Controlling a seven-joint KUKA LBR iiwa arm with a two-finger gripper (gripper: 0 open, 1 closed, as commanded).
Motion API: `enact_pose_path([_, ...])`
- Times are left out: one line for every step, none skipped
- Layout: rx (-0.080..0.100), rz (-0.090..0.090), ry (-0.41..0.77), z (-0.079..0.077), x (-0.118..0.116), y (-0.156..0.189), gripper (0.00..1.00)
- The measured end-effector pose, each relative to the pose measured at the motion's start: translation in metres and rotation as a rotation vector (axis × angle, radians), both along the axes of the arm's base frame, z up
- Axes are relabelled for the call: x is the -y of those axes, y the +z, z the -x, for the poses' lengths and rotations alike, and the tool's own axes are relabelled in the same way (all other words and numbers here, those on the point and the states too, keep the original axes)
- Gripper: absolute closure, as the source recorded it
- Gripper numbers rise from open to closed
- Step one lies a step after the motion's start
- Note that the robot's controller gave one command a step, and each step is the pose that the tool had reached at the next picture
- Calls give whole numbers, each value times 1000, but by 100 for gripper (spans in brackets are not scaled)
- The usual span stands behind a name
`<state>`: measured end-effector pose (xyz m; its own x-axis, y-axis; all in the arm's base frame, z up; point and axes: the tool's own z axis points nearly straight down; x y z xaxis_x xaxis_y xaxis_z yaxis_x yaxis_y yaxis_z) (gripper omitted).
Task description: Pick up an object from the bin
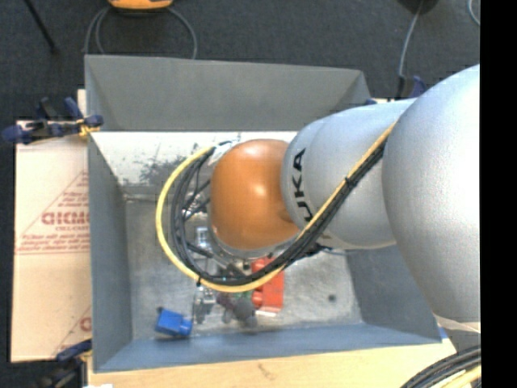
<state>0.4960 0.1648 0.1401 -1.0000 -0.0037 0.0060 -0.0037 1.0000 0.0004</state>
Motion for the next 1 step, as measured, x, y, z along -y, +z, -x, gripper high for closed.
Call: enact_pose_path([21, -6, -78, 12, 99, -67, 0])
